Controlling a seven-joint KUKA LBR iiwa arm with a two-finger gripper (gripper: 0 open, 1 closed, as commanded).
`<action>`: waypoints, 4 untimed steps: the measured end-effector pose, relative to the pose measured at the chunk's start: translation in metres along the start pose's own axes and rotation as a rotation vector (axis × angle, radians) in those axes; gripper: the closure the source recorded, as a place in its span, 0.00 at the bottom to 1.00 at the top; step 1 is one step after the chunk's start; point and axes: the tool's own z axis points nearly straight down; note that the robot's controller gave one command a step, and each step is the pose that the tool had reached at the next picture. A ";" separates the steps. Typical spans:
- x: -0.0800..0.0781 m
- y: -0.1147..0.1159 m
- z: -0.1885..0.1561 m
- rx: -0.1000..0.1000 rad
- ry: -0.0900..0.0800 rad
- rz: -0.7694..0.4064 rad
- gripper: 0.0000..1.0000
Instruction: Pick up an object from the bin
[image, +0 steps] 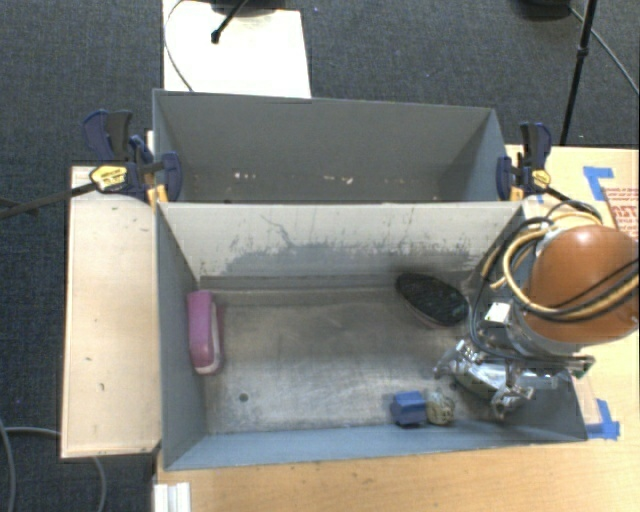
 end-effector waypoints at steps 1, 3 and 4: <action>-0.038 -0.064 0.020 -0.029 -0.011 -0.231 0.00; -0.086 -0.041 -0.100 0.006 -0.003 -0.275 1.00; -0.084 -0.050 -0.129 0.004 0.000 -0.228 1.00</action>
Offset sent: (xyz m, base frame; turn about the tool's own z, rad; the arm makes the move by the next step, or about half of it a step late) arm 0.0740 -0.0305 -0.0193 -0.2324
